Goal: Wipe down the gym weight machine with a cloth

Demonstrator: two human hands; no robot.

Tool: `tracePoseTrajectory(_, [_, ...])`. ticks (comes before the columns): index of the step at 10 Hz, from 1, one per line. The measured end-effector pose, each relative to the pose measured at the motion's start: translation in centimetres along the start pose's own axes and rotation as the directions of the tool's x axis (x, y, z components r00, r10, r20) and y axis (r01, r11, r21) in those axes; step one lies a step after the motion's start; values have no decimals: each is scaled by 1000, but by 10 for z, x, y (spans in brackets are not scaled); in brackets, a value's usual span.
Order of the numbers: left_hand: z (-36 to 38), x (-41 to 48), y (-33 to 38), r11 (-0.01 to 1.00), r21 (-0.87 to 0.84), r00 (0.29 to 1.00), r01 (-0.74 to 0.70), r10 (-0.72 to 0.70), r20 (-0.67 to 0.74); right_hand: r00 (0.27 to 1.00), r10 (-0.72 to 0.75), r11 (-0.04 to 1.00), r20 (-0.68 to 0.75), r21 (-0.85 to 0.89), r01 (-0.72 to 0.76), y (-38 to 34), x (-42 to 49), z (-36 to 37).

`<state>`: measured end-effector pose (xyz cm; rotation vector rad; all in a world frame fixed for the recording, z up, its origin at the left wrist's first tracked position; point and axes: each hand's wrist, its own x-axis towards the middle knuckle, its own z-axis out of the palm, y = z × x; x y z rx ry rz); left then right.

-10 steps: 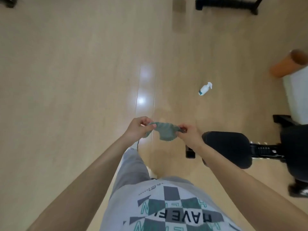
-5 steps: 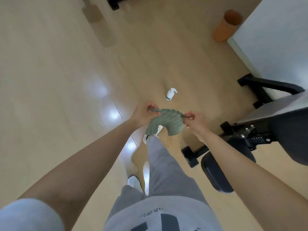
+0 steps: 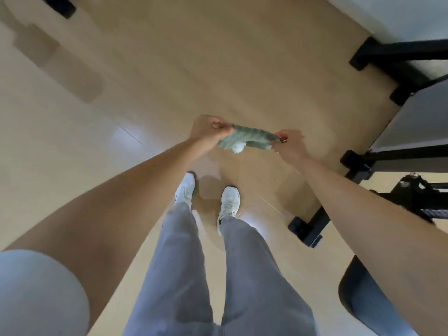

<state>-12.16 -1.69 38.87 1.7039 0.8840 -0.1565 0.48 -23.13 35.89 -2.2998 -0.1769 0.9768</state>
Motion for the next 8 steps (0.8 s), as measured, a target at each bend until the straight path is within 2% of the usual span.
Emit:
tracePoseTrajectory(1, [10,76,-9,999,44,1000,0,0,-5,997,46,999,-55,6,-45,5,58,13])
tracePoseTrajectory(3, [42,191,-67,980,198,996,18,-36,85,972,159,987,-172,20,-158,33,135,59])
tracePoseTrajectory(4, [58,232,-114,958,286,990,-5,-35,134,960,216,976,-179,28,-214,59,166,98])
tracePoseTrajectory(6, [74,247,-202,908,420,970,-9,-94,224,938,275,960,-209,16,-278,114,169,183])
tracePoseTrajectory(7, [73,234,-236,835,548,921,-50,-173,348,938,314,947,-147,-22,-321,128,150,216])
tracePoseTrajectory(8, [75,230,-257,739,668,818,-83,-332,470,918,389,921,81,-41,-386,137,143,235])
